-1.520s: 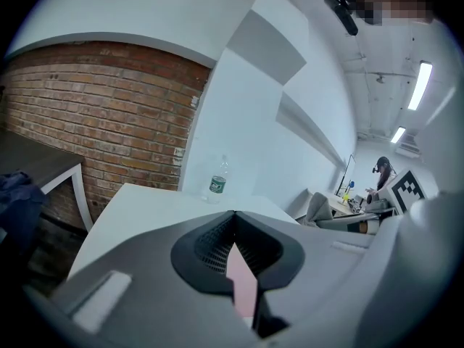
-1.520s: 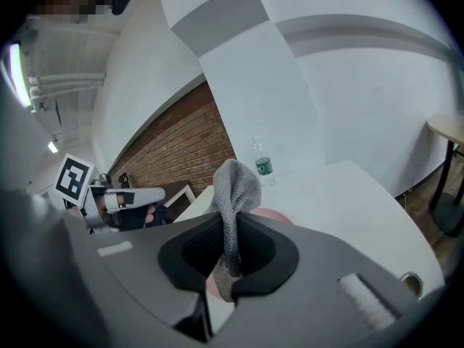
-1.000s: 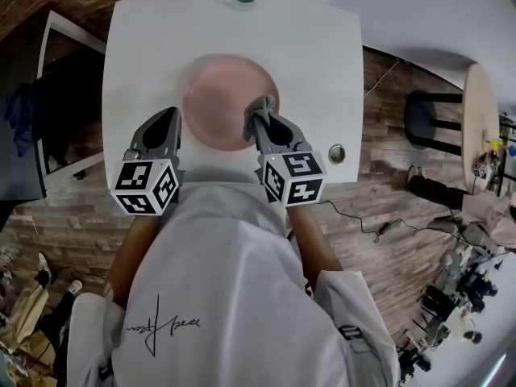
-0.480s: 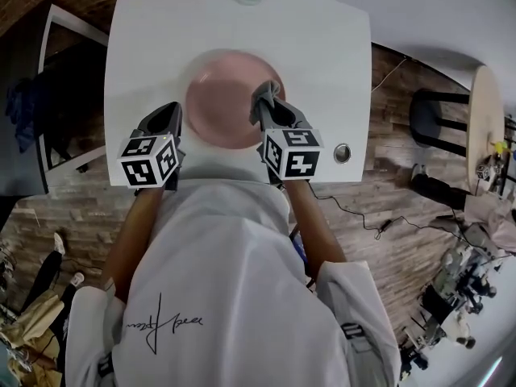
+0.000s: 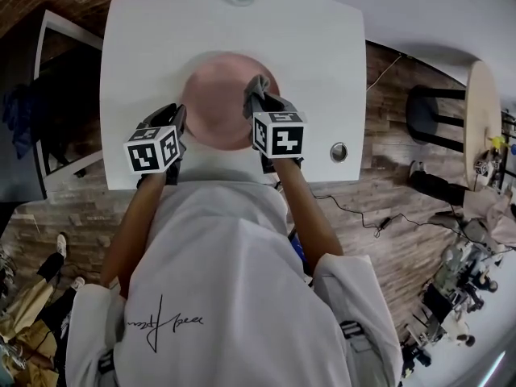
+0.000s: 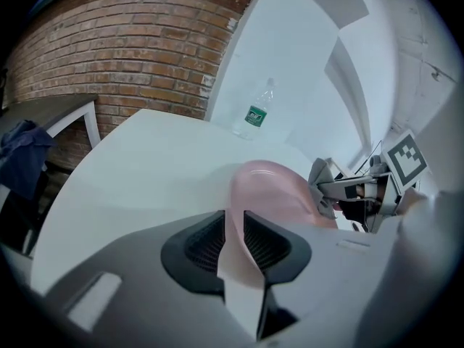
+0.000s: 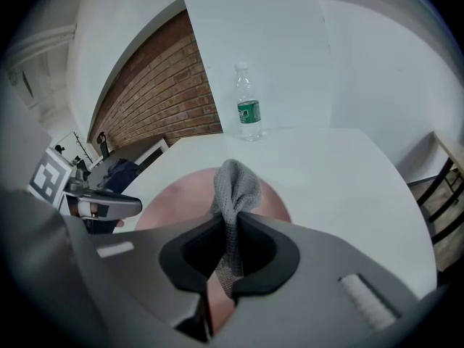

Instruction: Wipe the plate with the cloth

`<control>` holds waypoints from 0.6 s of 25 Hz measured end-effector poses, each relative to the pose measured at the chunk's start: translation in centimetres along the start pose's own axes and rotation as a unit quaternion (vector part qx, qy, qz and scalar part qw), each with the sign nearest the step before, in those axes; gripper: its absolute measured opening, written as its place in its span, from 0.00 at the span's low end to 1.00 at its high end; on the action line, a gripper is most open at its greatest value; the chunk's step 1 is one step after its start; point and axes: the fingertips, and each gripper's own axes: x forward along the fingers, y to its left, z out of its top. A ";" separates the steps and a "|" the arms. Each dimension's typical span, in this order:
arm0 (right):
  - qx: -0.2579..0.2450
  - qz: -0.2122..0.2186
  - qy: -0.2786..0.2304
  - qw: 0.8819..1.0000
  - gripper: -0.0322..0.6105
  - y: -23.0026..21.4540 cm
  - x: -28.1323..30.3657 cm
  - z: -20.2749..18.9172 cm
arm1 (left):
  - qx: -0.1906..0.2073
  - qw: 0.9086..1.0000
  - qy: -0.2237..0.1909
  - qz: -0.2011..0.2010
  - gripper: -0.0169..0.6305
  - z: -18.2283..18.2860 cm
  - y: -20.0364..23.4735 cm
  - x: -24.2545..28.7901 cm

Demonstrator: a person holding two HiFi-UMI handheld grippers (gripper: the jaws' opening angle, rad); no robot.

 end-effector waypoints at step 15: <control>0.046 -0.048 0.016 0.998 0.08 -1.3 3.7 0.1 | 0.008 1.000 0.009 -0.006 0.16 -0.8 0.0 1.8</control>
